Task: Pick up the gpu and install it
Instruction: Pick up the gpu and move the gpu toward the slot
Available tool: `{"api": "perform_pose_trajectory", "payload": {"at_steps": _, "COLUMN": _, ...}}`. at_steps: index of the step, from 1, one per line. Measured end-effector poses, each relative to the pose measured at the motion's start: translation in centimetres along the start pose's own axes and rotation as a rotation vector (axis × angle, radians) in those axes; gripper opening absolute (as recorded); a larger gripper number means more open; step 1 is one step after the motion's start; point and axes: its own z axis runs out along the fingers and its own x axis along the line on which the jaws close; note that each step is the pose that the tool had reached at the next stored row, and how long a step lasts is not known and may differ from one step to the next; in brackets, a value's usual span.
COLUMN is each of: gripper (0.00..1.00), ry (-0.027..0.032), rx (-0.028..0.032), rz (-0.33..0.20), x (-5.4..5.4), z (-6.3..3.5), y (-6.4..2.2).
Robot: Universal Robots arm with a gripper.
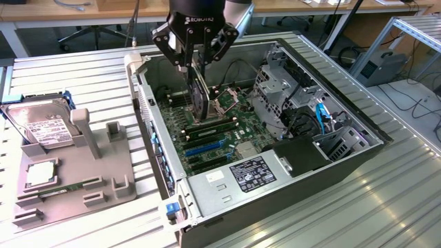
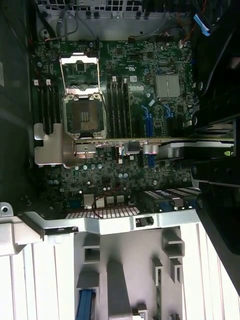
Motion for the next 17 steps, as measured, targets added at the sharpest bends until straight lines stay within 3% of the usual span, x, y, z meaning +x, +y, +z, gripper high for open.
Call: {"api": "perform_pose_trajectory", "payload": {"at_steps": 17, "gripper": 0.27, "ry": -0.0001, "rx": 0.0020, "rz": 0.000, "x": -1.3, "z": 0.21, "y": 0.10}}
